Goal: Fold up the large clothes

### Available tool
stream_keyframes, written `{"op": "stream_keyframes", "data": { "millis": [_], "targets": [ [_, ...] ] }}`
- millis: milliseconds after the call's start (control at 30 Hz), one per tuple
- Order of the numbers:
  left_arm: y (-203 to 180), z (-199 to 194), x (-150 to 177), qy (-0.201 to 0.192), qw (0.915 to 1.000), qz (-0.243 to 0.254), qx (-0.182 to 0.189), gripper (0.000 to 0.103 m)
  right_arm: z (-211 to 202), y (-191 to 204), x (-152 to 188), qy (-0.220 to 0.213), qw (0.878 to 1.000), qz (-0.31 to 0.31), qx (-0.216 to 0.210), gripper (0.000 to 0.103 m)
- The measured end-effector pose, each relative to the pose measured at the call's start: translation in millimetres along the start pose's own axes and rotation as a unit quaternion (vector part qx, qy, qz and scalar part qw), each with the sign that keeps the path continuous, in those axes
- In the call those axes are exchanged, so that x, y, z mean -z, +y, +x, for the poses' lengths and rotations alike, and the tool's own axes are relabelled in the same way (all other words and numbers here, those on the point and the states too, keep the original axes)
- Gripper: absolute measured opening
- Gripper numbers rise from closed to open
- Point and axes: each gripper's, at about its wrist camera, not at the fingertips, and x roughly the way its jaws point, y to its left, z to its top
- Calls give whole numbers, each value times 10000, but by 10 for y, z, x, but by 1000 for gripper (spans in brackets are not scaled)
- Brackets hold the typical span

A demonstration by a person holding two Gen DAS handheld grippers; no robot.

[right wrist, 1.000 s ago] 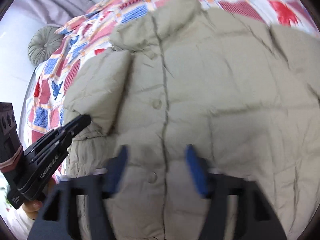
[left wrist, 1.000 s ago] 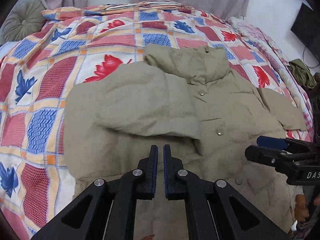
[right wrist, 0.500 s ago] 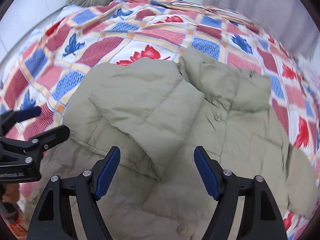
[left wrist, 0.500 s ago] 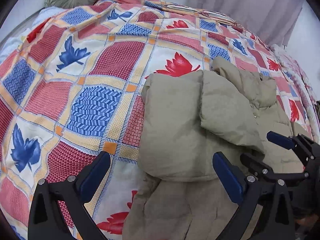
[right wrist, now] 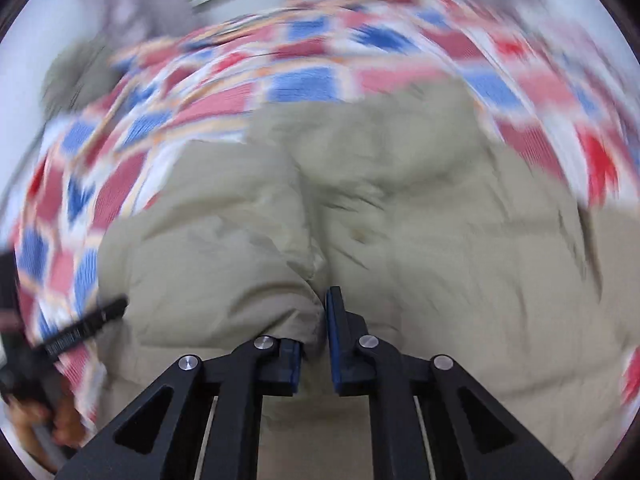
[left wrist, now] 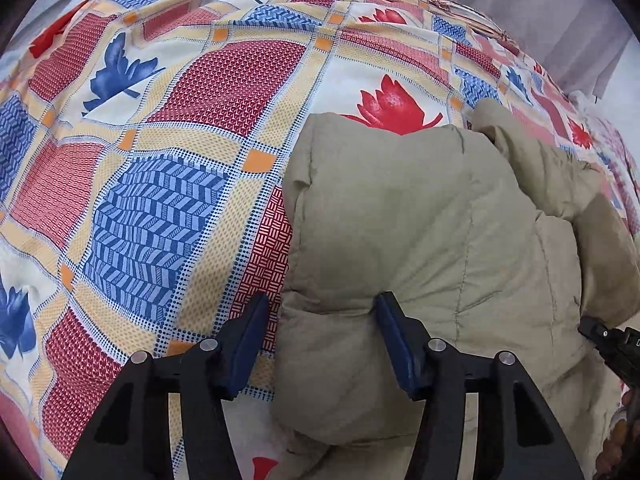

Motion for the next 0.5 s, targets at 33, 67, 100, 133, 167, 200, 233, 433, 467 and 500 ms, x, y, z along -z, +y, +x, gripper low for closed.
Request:
{"op": "stream_keyframes", "data": {
  "millis": [33, 67, 100, 133, 167, 200, 233, 433, 467, 500],
  "targets": [
    [-14, 3, -3, -10, 10000, 18, -65, 59, 78, -237, 26, 211, 9985, 474, -199, 12],
    [-10, -21, 5, -16, 9999, 21, -100, 59, 148, -412, 71, 393, 9949, 831, -409, 12],
    [-21, -68, -2, -29, 9999, 35, -151, 59, 180, -541, 118, 496, 9912, 1099, -545, 12],
    [-23, -149, -6, -97, 9998, 72, -187, 59, 163, -639, 165, 519, 9887, 1268, -617, 12],
    [-7, -245, -4, -202, 9995, 119, -212, 59, 122, -682, 192, 517, 9878, 1307, -672, 13],
    [1, -360, -13, -366, 9989, 197, -236, 59, 49, -711, 220, 505, 9877, 1309, -689, 13],
    [33, -460, -25, -498, 9981, 257, -259, 59, -21, -724, 244, 492, 9881, 1299, -659, 15],
    [83, -593, -360, -771, 9963, 149, -337, 59, -473, -583, 4, -222, 9973, 546, -448, 15],
    [46, -526, -402, -714, 9969, 108, -310, 59, -442, -526, -107, -204, 9976, 377, -542, 15],
    [-3, -446, -426, -663, 9972, 107, -331, 59, -387, -481, -197, -146, 9977, 255, -607, 15]
  ]
}}
